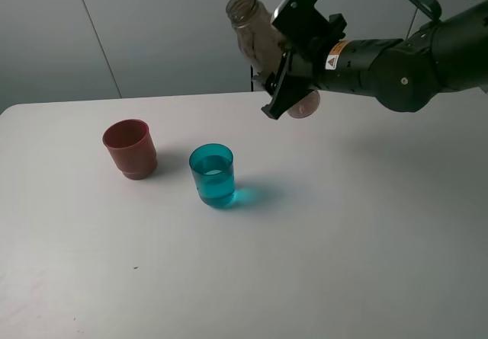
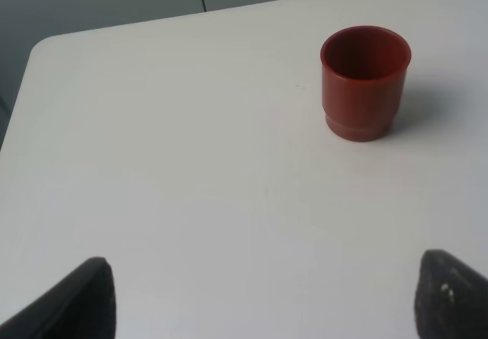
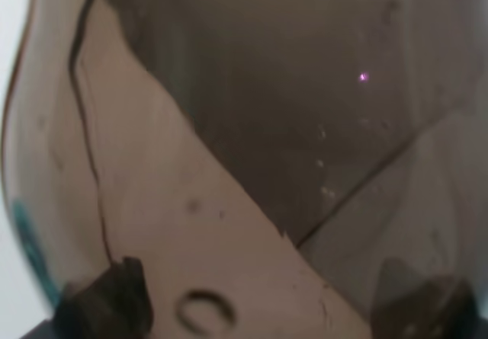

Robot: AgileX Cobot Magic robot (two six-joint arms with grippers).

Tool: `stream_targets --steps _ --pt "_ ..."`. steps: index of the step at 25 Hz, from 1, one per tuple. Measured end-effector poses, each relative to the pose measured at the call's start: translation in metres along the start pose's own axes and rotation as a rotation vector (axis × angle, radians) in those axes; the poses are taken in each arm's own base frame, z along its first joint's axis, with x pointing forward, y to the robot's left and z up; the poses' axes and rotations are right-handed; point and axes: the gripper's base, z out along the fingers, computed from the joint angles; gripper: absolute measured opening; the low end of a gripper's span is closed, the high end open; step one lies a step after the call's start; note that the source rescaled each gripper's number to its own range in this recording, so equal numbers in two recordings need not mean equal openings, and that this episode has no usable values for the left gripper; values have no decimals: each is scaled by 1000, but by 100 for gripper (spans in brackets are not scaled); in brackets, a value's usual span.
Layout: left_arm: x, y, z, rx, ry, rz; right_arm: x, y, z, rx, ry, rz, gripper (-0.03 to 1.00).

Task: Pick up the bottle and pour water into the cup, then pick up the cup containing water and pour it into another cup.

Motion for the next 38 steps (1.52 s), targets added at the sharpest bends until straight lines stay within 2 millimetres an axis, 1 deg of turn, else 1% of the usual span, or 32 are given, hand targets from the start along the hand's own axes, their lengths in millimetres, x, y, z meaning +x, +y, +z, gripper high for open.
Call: stream_targets --steps 2,5,6,8,13,17,19,28,36,37,38 --pt "0 0 0 0 0 0 7 -23 -2 62 -13 165 3" --pt "0 0 0 0 0 0 17 -49 -5 135 -39 309 3" --pt "0 0 0 0 0 2 22 -55 -4 155 -50 341 3" --pt "0 0 0 0 0 2 35 -62 -2 182 -63 384 3" --pt "0 0 0 0 0 2 71 -57 11 235 -75 471 3" --pt "0 0 0 0 0 2 96 -48 23 228 0 385 3" --pt "0 0 0 0 0 2 104 -45 26 221 23 357 3" --pt "0 0 0 0 0 2 116 -40 32 211 52 337 3" --pt "0 0 0 0 0 2 118 -39 33 208 62 338 3" --pt "0 0 0 0 0 2 118 -39 33 208 62 338 10" --pt "0 0 0 0 0 2 118 -39 33 208 62 338 28"
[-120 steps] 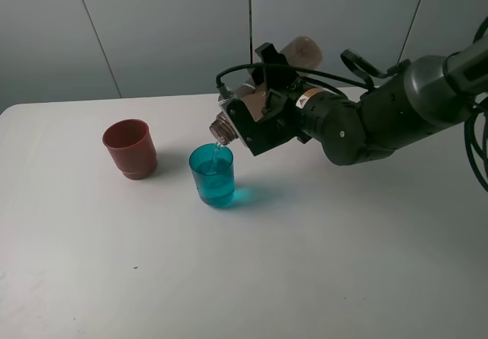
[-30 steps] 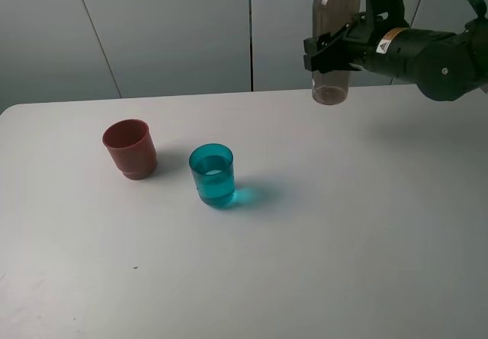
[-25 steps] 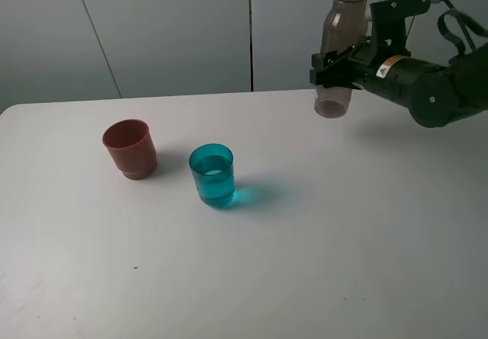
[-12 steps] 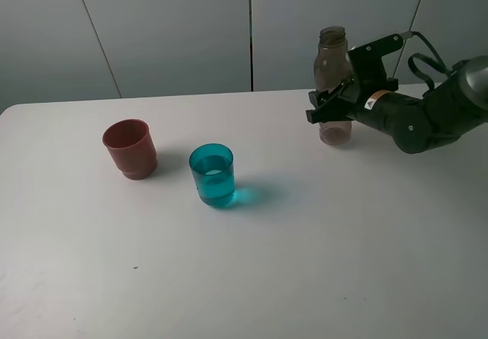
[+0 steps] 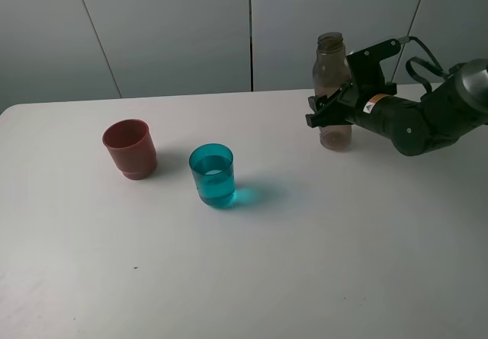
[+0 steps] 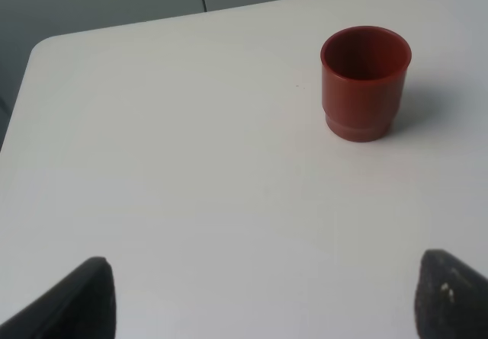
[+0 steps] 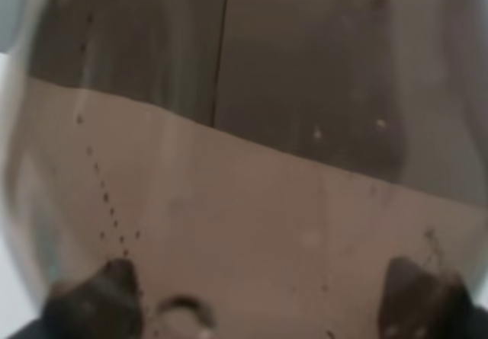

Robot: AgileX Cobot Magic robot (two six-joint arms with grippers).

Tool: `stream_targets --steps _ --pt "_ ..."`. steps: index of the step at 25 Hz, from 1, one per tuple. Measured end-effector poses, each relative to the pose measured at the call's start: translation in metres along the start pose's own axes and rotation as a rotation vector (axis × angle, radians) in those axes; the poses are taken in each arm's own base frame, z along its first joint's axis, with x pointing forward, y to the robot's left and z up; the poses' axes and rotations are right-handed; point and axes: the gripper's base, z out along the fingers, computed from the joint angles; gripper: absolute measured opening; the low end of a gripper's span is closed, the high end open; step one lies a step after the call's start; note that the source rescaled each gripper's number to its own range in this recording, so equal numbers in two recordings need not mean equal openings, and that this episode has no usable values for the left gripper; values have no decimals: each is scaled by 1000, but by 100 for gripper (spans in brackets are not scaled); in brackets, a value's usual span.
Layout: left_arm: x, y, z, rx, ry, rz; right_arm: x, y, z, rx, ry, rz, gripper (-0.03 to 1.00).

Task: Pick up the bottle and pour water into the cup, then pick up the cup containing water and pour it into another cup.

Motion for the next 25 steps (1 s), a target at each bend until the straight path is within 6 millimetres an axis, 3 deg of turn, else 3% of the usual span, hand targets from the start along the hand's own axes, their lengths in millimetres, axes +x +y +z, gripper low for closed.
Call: stream_targets --steps 2,3,5,10,13,25 --pt "0 0 0 0 0 0 0 0 0 0 -2 0 72" --pt "0 0 0 0 0 0 0 0 0 0 -2 0 86" --pt "0 0 0 0 0 0 0 0 0 0 -2 2 98" --pt "0 0 0 0 0 0 -2 0 -1 1 -8 0 99" --pt "0 0 0 0 0 0 -14 -2 -6 7 -38 -7 100" --pt "0 0 0 0 0 0 -86 -13 -51 51 -204 -3 100"
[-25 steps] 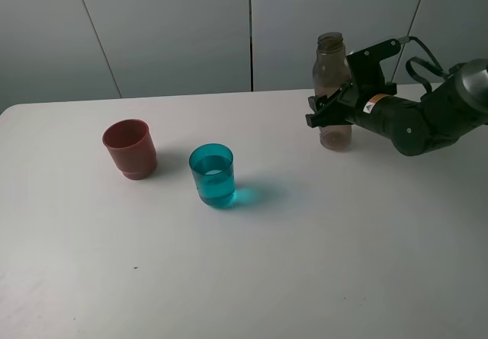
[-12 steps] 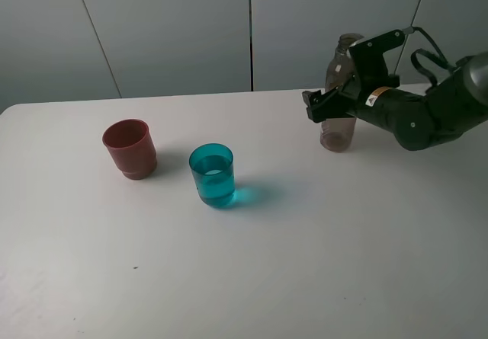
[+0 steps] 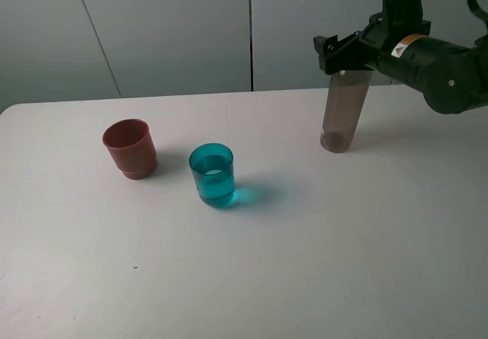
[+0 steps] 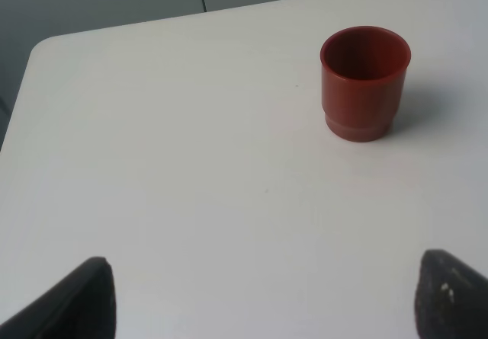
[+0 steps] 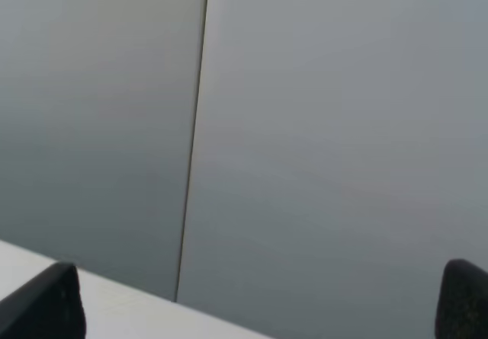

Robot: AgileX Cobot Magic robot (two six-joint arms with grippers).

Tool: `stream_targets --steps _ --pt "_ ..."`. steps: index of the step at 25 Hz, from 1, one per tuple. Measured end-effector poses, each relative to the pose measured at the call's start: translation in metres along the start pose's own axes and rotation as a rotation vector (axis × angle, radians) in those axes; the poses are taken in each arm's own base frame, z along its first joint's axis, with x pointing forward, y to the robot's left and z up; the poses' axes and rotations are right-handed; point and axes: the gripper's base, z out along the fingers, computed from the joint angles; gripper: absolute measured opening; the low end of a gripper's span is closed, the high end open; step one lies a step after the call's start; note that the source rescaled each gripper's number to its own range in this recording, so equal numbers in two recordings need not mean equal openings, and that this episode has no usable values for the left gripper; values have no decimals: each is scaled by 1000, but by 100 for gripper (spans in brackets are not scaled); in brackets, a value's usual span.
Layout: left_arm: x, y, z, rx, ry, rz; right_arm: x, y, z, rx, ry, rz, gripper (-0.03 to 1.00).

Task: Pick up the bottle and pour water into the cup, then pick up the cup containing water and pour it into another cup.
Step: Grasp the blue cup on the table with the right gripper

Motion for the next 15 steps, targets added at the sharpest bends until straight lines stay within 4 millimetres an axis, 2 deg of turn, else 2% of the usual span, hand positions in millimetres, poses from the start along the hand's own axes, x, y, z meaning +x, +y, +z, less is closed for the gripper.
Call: stream_targets --steps 8,15 --pt "0 0 0 0 0 0 -43 -7 -31 7 -11 6 100" --pt "0 0 0 0 0 0 -61 -9 -69 -9 176 32 100"
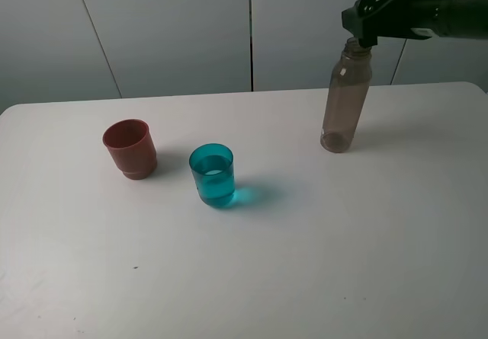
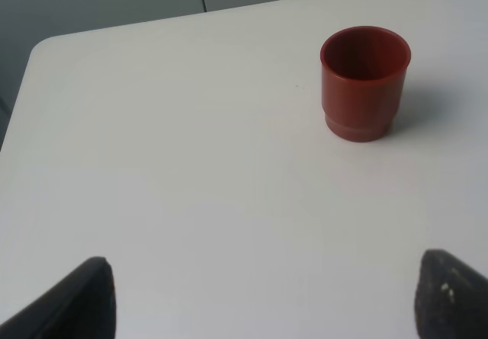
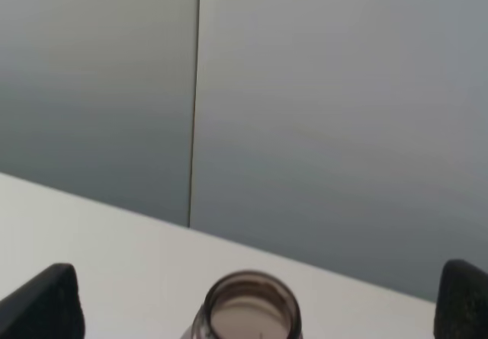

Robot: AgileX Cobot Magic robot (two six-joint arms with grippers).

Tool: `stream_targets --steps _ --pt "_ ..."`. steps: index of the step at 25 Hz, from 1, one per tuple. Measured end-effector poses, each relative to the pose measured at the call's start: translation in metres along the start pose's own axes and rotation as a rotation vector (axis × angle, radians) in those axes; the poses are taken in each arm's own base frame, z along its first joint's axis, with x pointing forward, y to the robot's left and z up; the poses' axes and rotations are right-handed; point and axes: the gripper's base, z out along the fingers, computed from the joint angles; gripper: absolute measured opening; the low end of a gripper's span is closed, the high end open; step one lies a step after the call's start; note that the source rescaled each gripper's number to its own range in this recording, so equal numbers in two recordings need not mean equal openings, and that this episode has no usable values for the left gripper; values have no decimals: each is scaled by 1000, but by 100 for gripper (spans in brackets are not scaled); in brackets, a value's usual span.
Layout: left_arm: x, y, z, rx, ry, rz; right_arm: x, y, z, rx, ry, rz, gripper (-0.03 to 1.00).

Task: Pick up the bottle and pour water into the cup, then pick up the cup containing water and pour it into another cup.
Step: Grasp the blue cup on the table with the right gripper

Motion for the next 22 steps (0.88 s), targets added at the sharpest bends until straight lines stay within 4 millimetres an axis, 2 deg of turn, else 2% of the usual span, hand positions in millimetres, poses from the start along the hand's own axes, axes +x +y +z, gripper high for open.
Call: stream_targets --steps 4,7,11,15,17,22 --pt "0 0 0 0 0 0 -6 14 -24 -50 67 32 100" --pt "0 0 0 0 0 0 -11 33 -41 -123 100 7 100" --pt "0 0 0 0 0 0 -5 55 -54 -209 179 -9 100" --pt "0 0 0 0 0 0 23 79 -59 -293 215 -47 100" --pt "0 0 0 0 0 0 39 90 -62 -332 188 -67 100" --pt "0 0 0 0 0 0 64 108 -71 -409 93 -91 100"
